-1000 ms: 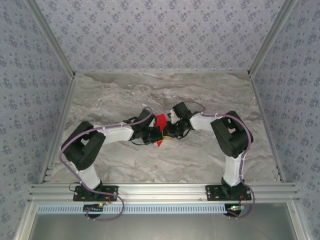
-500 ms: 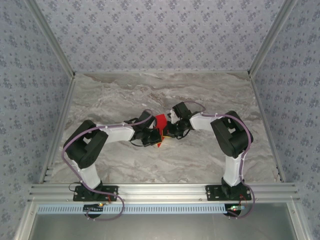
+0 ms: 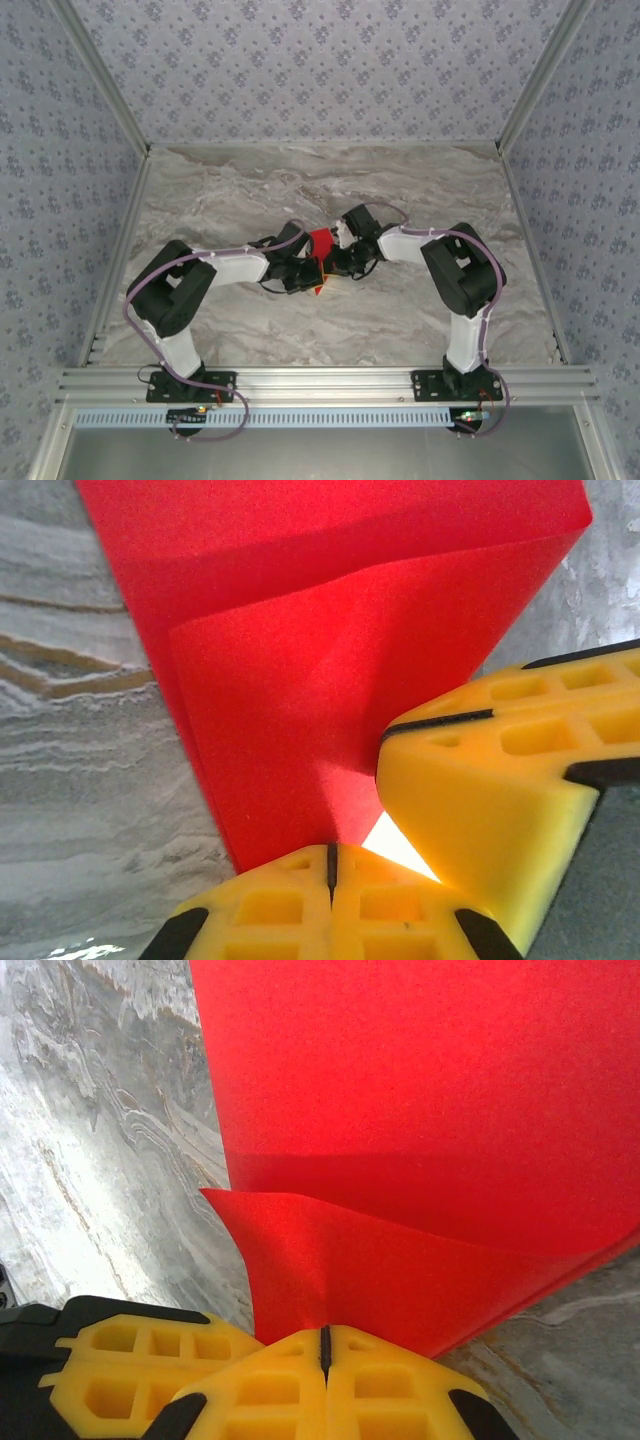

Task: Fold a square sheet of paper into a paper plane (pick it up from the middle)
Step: Fourth fold the wing at the center of the table.

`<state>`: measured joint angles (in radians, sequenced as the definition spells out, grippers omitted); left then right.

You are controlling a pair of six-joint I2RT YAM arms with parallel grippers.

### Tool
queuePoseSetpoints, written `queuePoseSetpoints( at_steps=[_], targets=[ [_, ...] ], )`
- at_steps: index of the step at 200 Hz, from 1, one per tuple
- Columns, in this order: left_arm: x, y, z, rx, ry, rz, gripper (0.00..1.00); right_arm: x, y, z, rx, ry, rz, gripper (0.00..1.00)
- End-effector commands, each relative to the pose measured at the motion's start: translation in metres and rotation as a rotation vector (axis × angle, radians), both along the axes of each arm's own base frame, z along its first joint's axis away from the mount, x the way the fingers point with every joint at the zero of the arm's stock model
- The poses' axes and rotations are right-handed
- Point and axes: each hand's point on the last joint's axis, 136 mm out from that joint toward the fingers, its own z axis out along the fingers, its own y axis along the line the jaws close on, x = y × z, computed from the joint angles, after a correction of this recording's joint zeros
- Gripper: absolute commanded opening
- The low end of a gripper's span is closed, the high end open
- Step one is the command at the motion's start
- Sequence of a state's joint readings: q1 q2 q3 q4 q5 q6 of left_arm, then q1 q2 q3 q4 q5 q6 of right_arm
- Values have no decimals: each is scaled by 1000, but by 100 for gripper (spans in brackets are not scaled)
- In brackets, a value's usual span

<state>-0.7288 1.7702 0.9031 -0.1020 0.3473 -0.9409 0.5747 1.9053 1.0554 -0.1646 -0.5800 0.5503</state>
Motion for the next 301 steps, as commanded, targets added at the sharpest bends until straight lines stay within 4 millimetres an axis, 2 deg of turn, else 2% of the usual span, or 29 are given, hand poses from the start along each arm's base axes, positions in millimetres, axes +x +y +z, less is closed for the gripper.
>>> queuePoseSetpoints(
  at_steps=[1,42,78,82,99,112,130,144,162,197,206,222,263,301],
  targets=[
    [-23,27,-31,127,101,19,0,-4,-8,-17,-52,25,19,0],
    [-40,44,-42,210,181,14,0,23,-25,-22,-78,0,-6,0],
    [-56,55,-55,255,245,4,0,58,-56,-29,-108,-15,-70,0],
    [-57,55,-56,257,248,2,0,71,-55,-22,-100,-42,-80,0],
    [-58,58,-56,266,247,-3,0,89,-69,-19,-115,-59,-123,0],
    [-55,57,-54,267,239,-9,0,99,-75,-11,-116,-80,-149,0],
    [-49,55,-48,264,213,-21,0,104,-75,12,-99,-124,-163,0],
    [-44,51,-42,255,185,-30,0,98,-68,29,-78,-152,-152,0],
    [-39,48,-37,248,161,-40,0,80,-53,38,-57,-153,-110,0],
    [-34,46,-36,239,148,-44,0,45,-16,25,-34,-90,-18,0],
    [-34,45,-35,235,146,-45,0,31,-16,9,-47,-43,-8,0],
    [-32,44,-34,224,139,-42,0,23,-7,3,-25,-16,5,0],
    [-28,37,-31,183,123,-48,0,11,-4,-16,-18,51,24,0],
    [-35,30,-25,123,124,-102,0,8,-26,-36,-118,84,-14,0]
  ],
)
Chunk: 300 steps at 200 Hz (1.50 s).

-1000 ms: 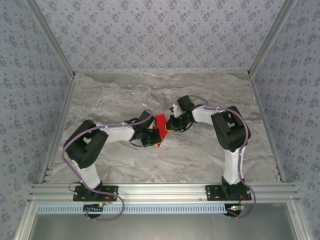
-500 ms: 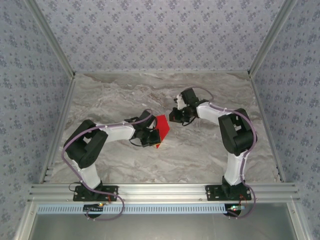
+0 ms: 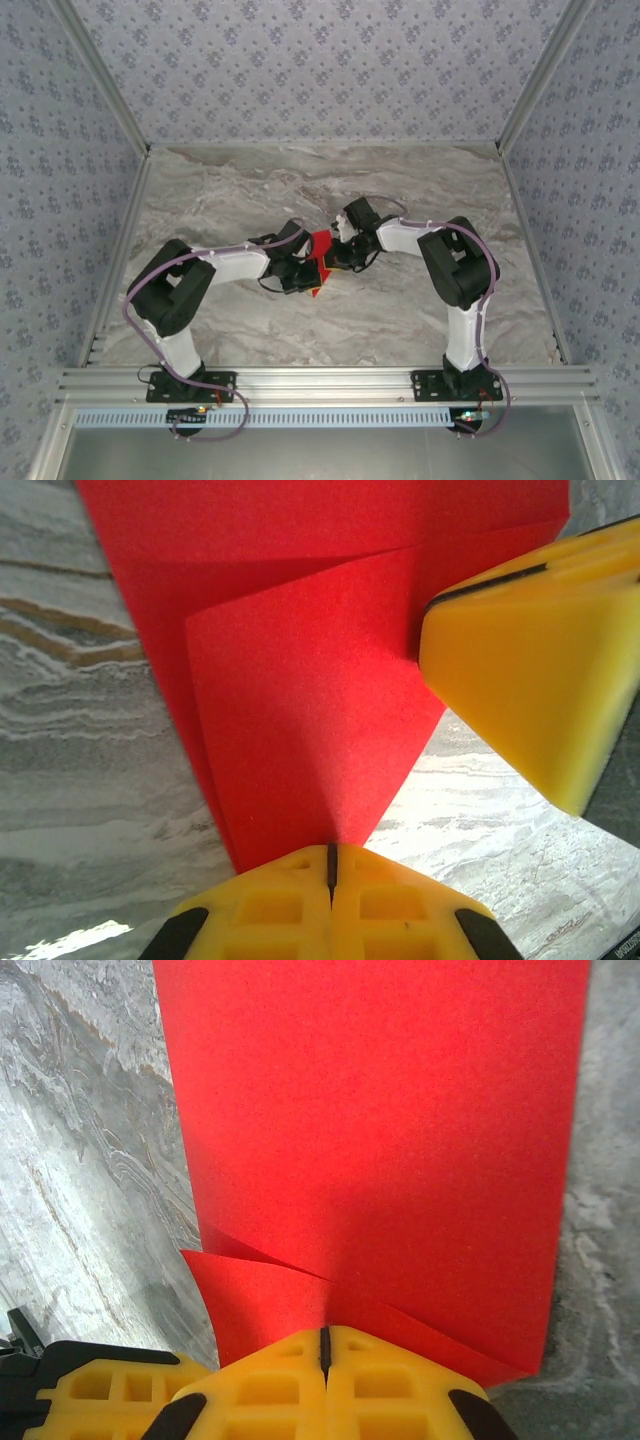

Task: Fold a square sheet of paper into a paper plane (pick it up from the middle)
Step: Fourth fold the wing at the center of the table.

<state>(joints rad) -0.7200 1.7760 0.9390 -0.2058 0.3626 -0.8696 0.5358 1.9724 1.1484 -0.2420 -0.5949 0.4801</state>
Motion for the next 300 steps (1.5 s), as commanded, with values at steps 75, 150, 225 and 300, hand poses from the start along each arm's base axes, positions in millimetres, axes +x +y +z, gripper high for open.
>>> queuePoseSetpoints(
  at_steps=[75,150,225,300],
  targets=[
    [-62,23,-9,31,115,-183,2,-9,-27,-39,-139,94,-60,0],
    [4,7,54,-37,-118,-111,5,15,-9,16,-9,-3,-95,1],
    [58,0,43,21,-162,12,2,34,-47,35,51,-12,-325,32],
    [59,14,11,139,-115,27,1,27,-41,20,52,53,-305,39]
  ],
)
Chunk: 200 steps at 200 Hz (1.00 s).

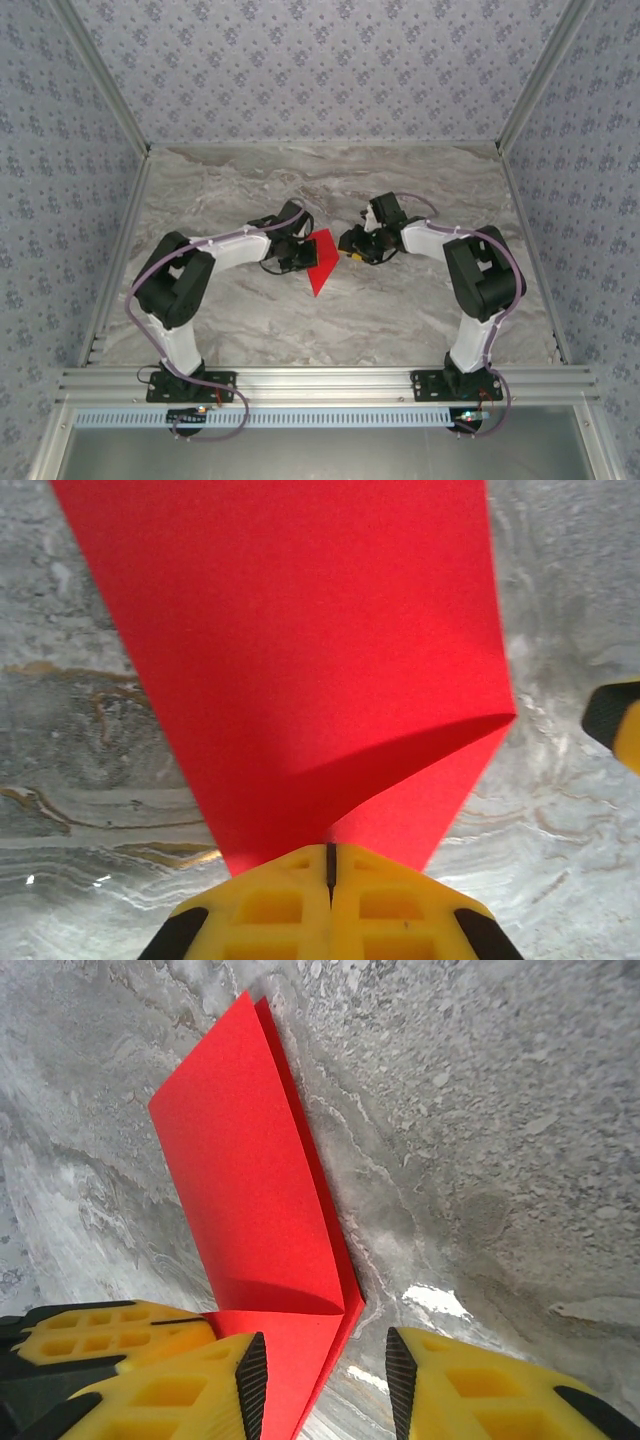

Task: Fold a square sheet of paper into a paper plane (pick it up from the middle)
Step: Fourth fold the wing at the center of the table.

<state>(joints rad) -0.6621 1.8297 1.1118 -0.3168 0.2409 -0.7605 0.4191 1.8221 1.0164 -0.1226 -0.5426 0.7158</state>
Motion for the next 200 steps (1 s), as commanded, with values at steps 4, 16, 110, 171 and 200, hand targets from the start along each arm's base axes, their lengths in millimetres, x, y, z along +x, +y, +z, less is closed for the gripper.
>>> queuePoseSetpoints(
  at_steps=[4,16,110,171,200],
  targets=[
    [3,5,-8,50,16,16,1,-3,9,-6,13,38,16,39],
    [2,9,-13,70,26,18,0,-3,12,-6,9,41,24,38],
    [-10,22,-35,132,71,20,0,-6,32,-8,31,67,83,35],
    [-9,23,-31,126,62,22,0,-7,42,-7,74,84,108,32],
    [-3,21,-19,89,38,32,4,-8,46,-9,99,103,127,21]
  ],
)
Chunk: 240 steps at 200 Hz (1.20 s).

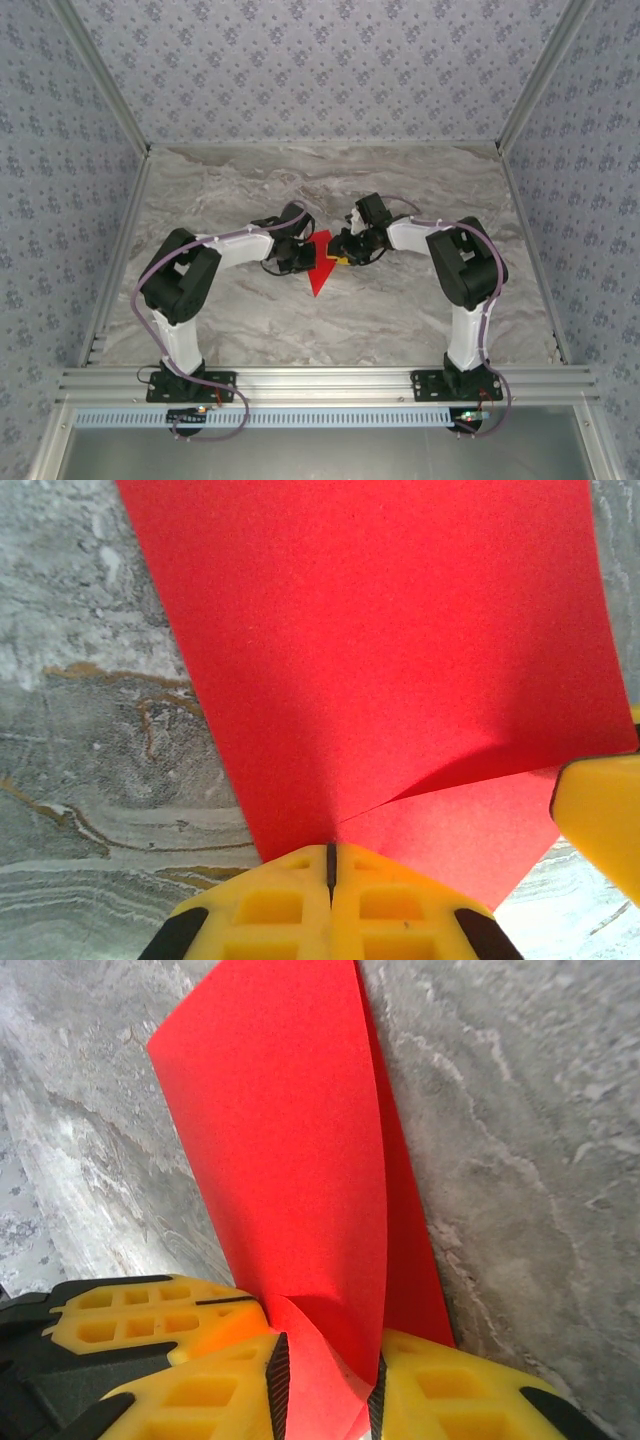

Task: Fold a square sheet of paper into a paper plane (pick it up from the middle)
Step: Fourth fold the wing at the center of the table.

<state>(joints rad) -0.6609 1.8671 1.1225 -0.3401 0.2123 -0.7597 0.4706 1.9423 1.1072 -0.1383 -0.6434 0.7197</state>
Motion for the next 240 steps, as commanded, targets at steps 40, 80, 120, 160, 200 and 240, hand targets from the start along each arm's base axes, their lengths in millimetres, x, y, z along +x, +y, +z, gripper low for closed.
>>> queuePoseSetpoints(
  at_steps=[40,80,120,160,200,240],
  targets=[
    [22,12,46,-69,-86,33,25,11,-8,17,-27,-53,-42,2],
    [39,9,104,-164,-243,27,49,18,-33,53,-112,-169,-142,0],
    [42,9,143,-229,-381,6,64,22,-52,90,-151,-249,-244,0],
    [34,4,142,-262,-447,-81,75,24,-60,88,-181,-181,-363,0],
    [19,-17,127,-258,-585,-265,88,21,-57,50,-151,-12,-489,0],
    [9,-40,107,-179,-710,-444,88,17,-58,34,-142,100,-576,0]
  ],
)
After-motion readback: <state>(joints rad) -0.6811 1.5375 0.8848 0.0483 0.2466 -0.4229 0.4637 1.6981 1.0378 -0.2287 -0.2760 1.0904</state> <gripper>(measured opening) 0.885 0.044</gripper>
